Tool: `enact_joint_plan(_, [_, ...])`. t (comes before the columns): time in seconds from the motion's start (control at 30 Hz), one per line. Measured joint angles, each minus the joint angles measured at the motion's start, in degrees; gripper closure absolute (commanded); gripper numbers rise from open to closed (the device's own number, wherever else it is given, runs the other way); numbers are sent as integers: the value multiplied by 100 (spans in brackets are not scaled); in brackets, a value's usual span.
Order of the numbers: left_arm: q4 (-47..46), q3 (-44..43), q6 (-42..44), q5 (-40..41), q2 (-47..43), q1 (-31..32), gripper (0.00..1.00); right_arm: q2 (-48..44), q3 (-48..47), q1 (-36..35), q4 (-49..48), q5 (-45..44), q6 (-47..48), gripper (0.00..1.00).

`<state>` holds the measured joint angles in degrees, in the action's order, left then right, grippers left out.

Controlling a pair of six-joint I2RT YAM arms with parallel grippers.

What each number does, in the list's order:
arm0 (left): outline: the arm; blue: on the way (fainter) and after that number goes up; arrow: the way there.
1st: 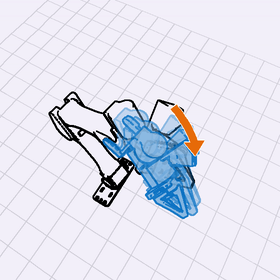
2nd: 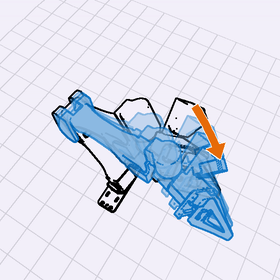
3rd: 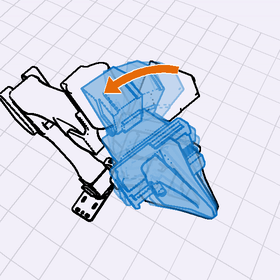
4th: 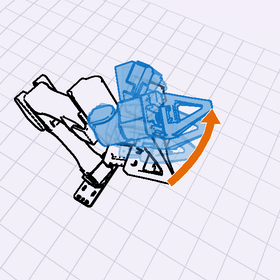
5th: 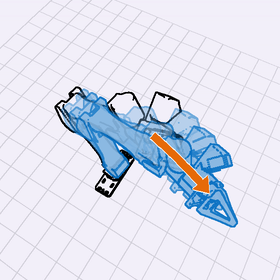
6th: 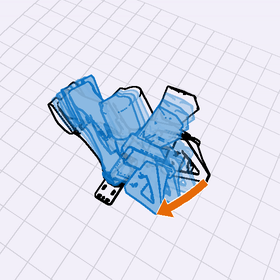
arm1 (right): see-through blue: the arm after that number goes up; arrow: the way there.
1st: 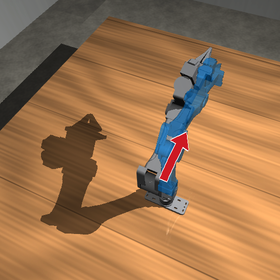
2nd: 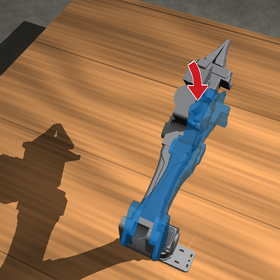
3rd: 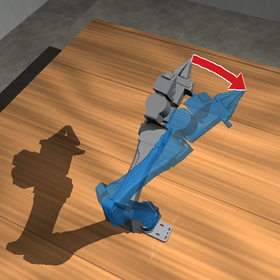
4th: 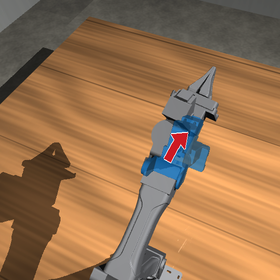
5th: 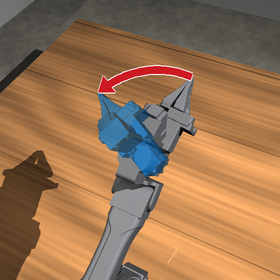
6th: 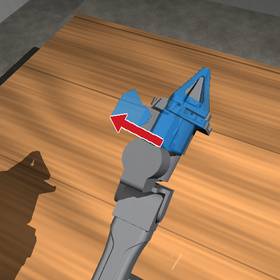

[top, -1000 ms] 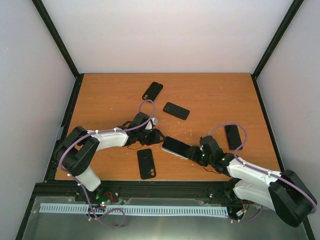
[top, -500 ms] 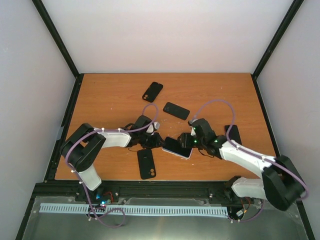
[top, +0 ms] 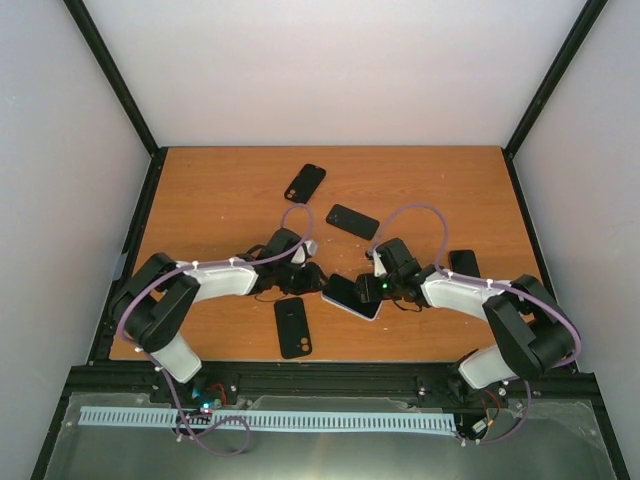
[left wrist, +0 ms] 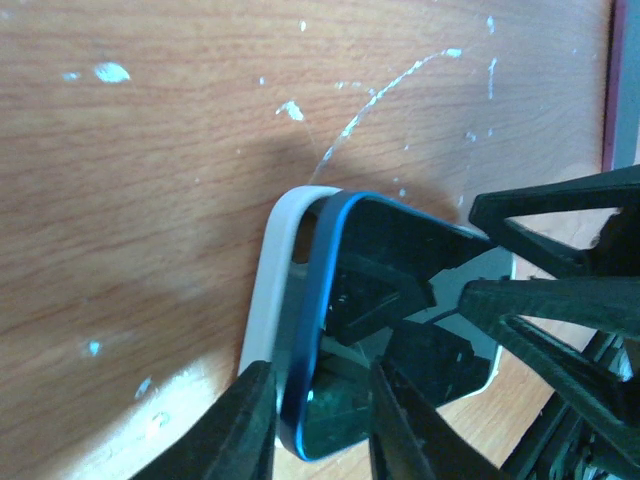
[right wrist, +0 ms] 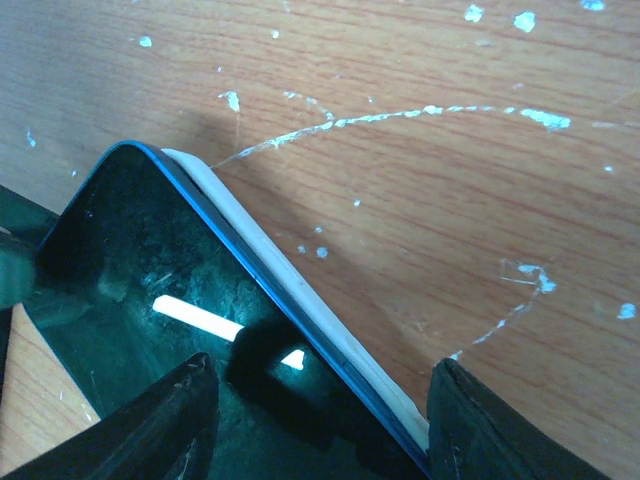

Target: Put the phone into the phone case

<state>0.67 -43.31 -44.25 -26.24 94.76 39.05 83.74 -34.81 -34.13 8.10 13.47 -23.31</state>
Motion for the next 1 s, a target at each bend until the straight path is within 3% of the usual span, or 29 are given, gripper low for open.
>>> enact_joint_plan(0.2, [48, 11, -26, -24, -581, 31, 63, -164, 319, 13, -382, 332, -310, 46])
enact_joint_plan(0.5, [-116, 345, -238, -313, -420, 282, 57, -479, 1051, 28, -1340, 975, -1421, 46])
enact_joint_plan(0.73, [-223, 466, -348, -466, -509, 334, 57, -769, 977, -4, -616, 680, -1423, 45])
enact_joint_plan(1.0, [-28, 507, -339, -597, -887, 555, 67, -737, 748, -2, -142, 372, -1241, 44])
